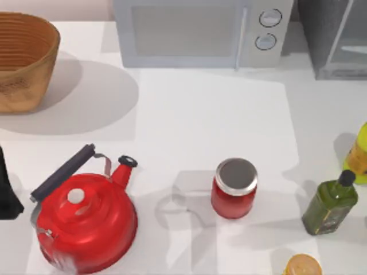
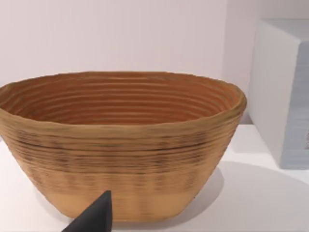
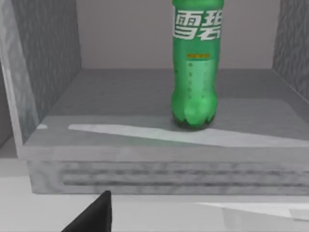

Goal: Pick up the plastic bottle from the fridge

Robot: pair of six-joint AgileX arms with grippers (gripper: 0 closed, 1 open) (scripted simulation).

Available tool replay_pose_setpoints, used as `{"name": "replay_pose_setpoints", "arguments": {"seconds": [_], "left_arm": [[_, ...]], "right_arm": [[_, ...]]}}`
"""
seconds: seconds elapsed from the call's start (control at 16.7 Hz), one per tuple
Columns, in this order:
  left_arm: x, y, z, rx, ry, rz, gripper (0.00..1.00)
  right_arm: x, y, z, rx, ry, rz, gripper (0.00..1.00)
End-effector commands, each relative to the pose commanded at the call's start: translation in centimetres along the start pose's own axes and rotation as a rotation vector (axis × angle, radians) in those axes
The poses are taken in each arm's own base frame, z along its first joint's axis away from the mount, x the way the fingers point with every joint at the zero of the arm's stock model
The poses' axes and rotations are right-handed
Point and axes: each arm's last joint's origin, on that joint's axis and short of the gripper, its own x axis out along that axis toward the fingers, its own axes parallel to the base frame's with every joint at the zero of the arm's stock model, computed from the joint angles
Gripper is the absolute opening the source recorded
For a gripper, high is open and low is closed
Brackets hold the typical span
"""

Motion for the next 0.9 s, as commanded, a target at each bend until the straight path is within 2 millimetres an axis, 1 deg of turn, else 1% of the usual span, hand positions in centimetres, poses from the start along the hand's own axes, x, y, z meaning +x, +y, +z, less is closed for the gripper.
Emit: {"name": "replay_pose_setpoints", "arguments": {"seconds": [0.42, 0.54, 0.6, 0.72, 0.9], "left_arm": [[0.0, 0.0, 0.0, 0.0, 0.0, 0.0, 1.0], [0.0, 0.0, 0.0, 0.0, 0.0, 0.0, 1.0], [0.0, 0.0, 0.0, 0.0, 0.0, 0.0, 1.0], [0.0, 0.0, 0.0, 0.0, 0.0, 0.0, 1.0], [0.0, 0.0, 0.0, 0.0, 0.0, 0.0, 1.0]], "right_arm": [[0.0, 0.0, -0.2, 0.002, 0.004, 0.003, 1.0], [0.8, -0.2, -0.5, 0.007, 0.015, 0.0, 1.0], [1.5, -0.4, -0.6, 0.009, 0.023, -0.003, 1.0], [3.7, -1.0, -0.8, 0.008, 0.03, -0.008, 1.0], [8.3, -1.8, -0.8, 0.002, 0.027, -0.011, 1.0]]}}
